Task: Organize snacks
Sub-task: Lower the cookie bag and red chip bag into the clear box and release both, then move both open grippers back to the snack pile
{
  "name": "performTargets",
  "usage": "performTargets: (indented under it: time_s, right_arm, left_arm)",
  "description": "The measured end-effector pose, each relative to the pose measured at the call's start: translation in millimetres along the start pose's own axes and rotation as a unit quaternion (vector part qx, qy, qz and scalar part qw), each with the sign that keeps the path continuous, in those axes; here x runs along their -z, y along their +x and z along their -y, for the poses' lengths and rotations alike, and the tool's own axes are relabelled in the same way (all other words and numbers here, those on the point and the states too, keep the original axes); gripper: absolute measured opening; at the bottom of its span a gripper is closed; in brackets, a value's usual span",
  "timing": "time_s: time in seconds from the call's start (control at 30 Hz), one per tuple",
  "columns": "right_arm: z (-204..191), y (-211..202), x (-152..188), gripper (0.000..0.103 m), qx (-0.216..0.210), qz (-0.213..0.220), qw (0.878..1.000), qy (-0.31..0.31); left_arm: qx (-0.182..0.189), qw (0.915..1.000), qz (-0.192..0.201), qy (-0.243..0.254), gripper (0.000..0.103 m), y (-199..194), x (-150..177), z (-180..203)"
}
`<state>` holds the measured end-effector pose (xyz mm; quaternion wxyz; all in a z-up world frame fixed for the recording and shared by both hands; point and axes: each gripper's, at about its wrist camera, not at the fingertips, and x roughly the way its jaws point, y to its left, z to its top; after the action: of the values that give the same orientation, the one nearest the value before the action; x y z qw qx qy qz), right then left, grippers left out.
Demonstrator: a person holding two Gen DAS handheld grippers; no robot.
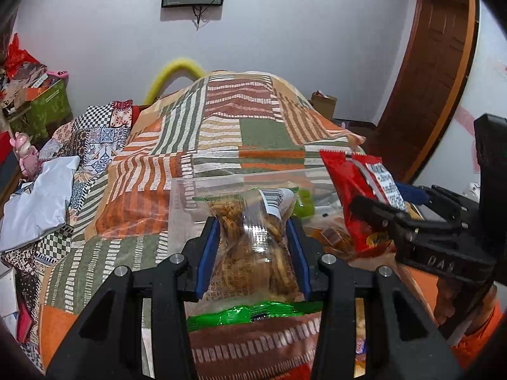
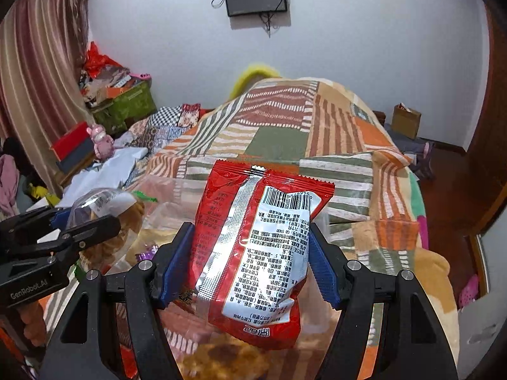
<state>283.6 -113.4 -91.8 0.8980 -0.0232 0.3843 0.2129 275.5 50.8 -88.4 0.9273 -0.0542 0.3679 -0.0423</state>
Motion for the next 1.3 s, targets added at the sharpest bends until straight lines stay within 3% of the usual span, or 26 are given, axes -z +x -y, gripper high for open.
performTargets:
  time_s: [0.17, 0.37, 0.47, 0.73, 0.97, 1.3]
  right_arm:
    - [-11, 16, 2, 0.066, 0.005, -0.022, 0.999, -0.027]
    - [-11, 18, 1, 0.066, 0.01, -0.033, 0.999, -0.035]
    - [-10, 17, 1, 0.069, 0.013, -0.037, 0.999, -0.035]
    - [-12, -14, 1, 0.073, 0.012, -0.012, 0.999, -0.03]
    - [-22, -48, 18, 0.073, -0.005, 0.004, 1.0, -0.02]
    - [-48, -52, 72, 0.074, -0.03, -0.038, 0.999, -0.005]
  left_arm:
    - [-0.016, 0.9997, -0.004, -0.015, 0.043, 10, -2, -11]
    - [-0.011, 0.9983, -0.04, -0.04, 0.043, 29, 5, -24]
    - [-0.015, 0.9986, -0.035, -0.037, 0.043, 26, 7, -22]
    - [-0.006, 0.9998, -0.011, -0.018, 0.047, -13, 9, -10]
    - [-0.007, 1.0, 0.0, -0.005, 0.061, -54, 29, -7]
    - [-0.014, 0.9993, -0.032, 0.013, 0.066, -85, 88, -17]
